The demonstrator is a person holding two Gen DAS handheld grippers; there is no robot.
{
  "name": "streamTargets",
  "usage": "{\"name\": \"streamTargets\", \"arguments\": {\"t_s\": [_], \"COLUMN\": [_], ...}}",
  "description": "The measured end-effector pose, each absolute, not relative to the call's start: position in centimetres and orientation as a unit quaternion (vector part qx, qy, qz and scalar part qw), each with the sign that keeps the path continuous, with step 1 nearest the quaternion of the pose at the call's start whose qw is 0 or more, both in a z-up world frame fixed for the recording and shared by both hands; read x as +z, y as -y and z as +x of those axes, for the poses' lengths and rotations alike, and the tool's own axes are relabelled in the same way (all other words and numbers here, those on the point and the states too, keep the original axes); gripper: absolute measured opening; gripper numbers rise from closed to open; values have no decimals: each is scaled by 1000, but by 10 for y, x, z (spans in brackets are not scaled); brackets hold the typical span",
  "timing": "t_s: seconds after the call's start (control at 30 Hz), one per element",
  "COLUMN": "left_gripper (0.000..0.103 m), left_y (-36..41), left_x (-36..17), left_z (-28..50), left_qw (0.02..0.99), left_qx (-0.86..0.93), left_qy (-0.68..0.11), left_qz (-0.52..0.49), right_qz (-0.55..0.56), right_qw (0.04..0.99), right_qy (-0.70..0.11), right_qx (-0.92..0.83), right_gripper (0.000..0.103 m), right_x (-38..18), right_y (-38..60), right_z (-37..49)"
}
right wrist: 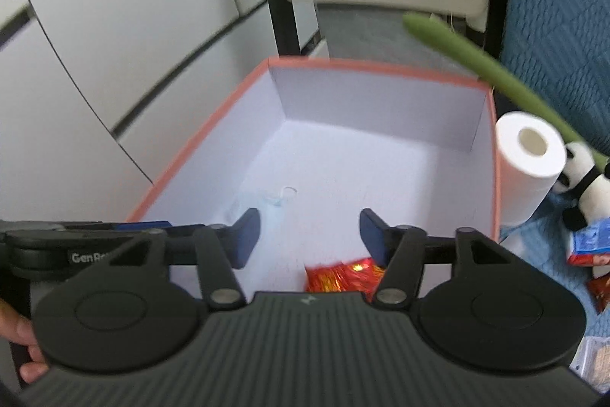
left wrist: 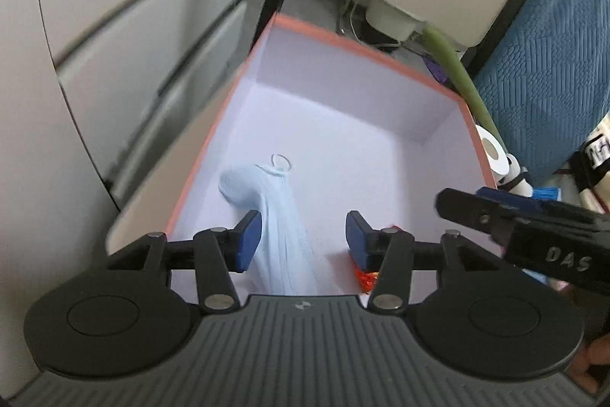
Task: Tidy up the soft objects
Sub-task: 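Open the left gripper over the pink box while the right gripper drops the candy inside, then withdraw both grippers from the pink box back over the chair seat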
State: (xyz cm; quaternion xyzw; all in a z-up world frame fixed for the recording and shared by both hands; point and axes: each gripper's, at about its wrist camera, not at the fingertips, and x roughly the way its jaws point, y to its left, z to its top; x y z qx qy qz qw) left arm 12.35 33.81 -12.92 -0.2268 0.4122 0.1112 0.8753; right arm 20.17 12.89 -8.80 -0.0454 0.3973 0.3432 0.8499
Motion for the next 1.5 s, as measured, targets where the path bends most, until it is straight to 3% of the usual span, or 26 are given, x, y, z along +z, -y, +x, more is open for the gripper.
{"name": "streamTargets", "arguments": {"t_s": [0.6,1.5], "left_gripper": [55,55], "left_y": [-246,-130], "left_x": [-35,-46], "left_z": [96,79], "left_qw": [924,928], "left_qx": [88,27], "left_qy": [-330,-346], "left_qz": [-169,-139], "right_qz": [0,5], "right_qw": [896,925], "right_qy": [-305,-291], "right_qx": [322,245], "right_gripper": [61,61], "right_x": [4,1], "right_y": [-44,65], "right_z": [164,130]}}
